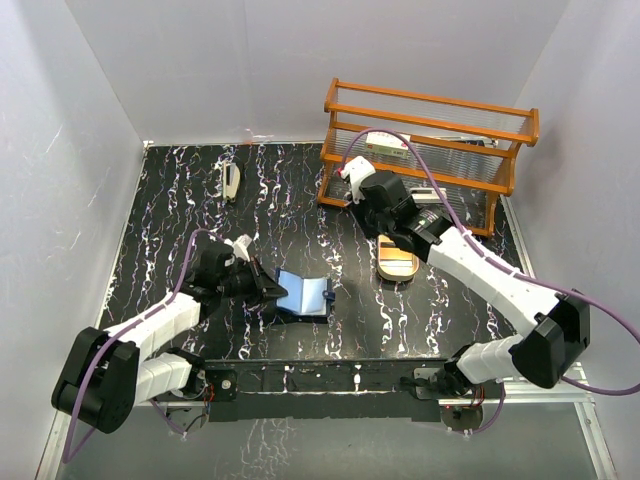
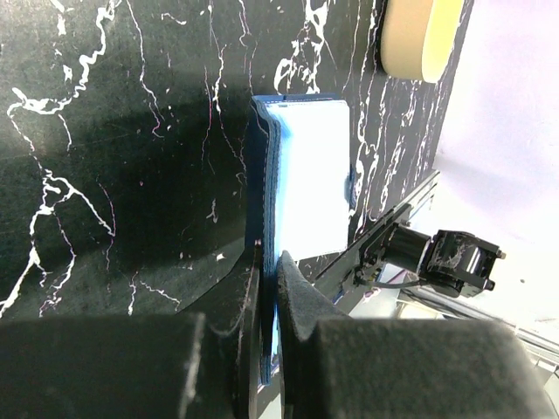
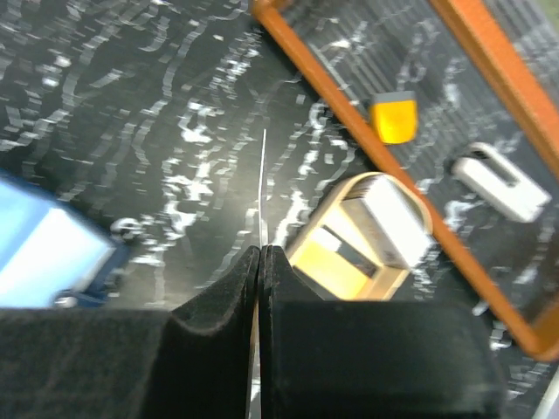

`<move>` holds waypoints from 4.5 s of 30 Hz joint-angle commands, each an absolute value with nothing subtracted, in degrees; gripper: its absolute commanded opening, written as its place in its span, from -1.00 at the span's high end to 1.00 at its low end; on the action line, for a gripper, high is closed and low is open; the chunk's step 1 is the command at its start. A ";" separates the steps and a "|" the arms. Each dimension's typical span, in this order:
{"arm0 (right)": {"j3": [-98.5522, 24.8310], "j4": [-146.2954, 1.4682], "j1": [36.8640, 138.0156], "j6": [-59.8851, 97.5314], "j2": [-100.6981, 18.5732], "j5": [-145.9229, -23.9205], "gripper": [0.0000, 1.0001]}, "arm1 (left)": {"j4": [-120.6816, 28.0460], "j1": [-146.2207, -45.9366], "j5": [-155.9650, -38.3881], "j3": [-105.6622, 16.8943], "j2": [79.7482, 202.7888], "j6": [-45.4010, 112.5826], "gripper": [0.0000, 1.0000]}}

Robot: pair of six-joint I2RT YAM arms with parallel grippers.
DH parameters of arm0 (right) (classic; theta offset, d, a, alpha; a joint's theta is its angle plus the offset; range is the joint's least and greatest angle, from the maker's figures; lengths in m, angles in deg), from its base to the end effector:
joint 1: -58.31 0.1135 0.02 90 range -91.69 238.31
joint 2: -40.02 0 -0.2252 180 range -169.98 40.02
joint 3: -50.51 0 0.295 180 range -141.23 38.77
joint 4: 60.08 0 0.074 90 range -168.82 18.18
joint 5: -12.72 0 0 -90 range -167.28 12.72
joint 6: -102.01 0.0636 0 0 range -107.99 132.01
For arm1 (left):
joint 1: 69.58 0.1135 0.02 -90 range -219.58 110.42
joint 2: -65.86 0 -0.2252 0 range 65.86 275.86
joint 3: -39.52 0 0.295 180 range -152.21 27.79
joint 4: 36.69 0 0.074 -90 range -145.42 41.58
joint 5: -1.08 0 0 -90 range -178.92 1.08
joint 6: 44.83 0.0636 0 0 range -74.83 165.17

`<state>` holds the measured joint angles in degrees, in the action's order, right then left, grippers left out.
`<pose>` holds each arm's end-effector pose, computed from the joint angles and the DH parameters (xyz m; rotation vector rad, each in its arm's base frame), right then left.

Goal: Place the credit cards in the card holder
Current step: Pick up the credit card from the storage box, then insert the credit card into the card holder.

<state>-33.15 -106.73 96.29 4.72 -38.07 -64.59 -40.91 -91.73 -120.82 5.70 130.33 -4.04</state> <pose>0.3000 0.2165 0.2731 -0.7656 2.1336 0.0298 0.2483 -0.1374 0.0931 -0.2097 2.3751 -1.2655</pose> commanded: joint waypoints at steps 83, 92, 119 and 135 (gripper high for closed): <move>-9.00 -69.89 99.90 58.96 -57.25 -100.58 1.00 | -46.19 -91.82 -110.70 9.80 131.49 -0.53 1.00; -8.07 -68.20 99.77 59.56 -57.69 -98.31 1.00 | -45.46 -91.86 -111.76 10.46 130.71 -1.68 1.00; -4.02 -60.98 102.46 67.22 -56.09 -96.45 0.48 | -41.10 -91.82 -113.44 12.80 129.41 -7.21 1.00; -7.76 -60.19 104.00 67.70 -58.36 -97.56 0.59 | -39.78 -91.82 -114.47 13.15 129.84 -7.29 1.00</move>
